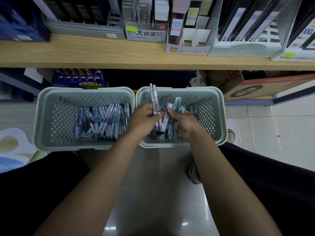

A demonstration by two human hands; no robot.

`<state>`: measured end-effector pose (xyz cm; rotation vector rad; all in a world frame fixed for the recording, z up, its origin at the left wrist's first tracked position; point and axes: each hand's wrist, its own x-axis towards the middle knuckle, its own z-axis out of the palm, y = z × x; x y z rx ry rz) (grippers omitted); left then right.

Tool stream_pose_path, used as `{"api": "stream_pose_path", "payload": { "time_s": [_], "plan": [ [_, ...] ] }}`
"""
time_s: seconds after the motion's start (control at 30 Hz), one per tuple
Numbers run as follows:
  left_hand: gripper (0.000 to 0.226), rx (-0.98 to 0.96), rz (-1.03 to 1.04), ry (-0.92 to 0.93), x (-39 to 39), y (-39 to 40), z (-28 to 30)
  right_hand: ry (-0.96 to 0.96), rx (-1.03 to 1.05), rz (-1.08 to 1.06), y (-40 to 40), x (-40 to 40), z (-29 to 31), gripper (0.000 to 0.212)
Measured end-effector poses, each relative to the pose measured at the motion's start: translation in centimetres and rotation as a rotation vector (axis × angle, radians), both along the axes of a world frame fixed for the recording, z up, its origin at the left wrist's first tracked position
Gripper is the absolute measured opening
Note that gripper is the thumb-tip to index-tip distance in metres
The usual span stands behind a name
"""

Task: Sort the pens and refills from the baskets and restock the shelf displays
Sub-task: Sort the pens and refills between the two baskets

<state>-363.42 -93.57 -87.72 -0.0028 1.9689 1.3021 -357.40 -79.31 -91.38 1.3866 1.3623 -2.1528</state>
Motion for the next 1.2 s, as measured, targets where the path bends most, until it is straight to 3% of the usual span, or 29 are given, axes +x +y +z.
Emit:
{"api": "stream_pose_path", "payload": {
  "time_s": [0.1, 0.33, 0.5, 0.63, 0.7, 0.83, 0.9, 0.97, 1.07, 1.2],
  "plan": [
    [0.009, 0.046, 0.055, -0.013, -0.8, -1.7, 0.9, -0.046, -0.012, 0.049, -0.5, -1.1, 0.2, 0.032],
    [0.010, 0.001, 0.101, 0.016, -2.5, -7.7, 1.1, -0.180, 0.018, 0.217, -4.3, -3.2, 0.0, 0.044],
    [0.021, -0.017, 0.154, -0.005, -2.9, -8.9, -0.5, -0.224, 0.063, 0.253, -5.4, -3.3, -4.2, 0.048],
    [0.021, -0.019, 0.173, -0.017, -2.7, -8.9, -1.7, -0.252, 0.033, 0.214, -5.2, -3.2, -4.2, 0.016],
    [0.020, -0.015, 0.173, -0.025, -2.8, -9.0, -2.1, -0.234, 0.054, 0.197, -5.1, -3.1, -3.4, 0.010],
    [0.019, -0.019, 0.185, -0.069, -3.0, -9.4, -2.4, -0.125, 0.133, 0.152, -4.8, -2.7, -2.3, 0.030],
    [0.009, -0.040, 0.176, -0.077, -3.1, -9.8, -2.5, -0.024, 0.122, 0.179, -5.3, -2.8, -1.1, 0.021],
    [0.010, -0.087, 0.159, -0.059, -3.3, -10.3, -2.9, 0.064, 0.141, 0.295, -6.3, -3.2, -0.5, 0.027],
    [0.012, -0.185, 0.145, -0.047, -3.8, -11.1, -4.0, 0.068, 0.269, 0.357, -7.6, -3.7, -0.3, 0.055],
    [0.023, -0.267, 0.057, -0.051, -4.6, -10.6, -5.1, 0.093, 0.301, 0.361, -7.5, -3.6, -0.7, 0.060]
  ]
}}
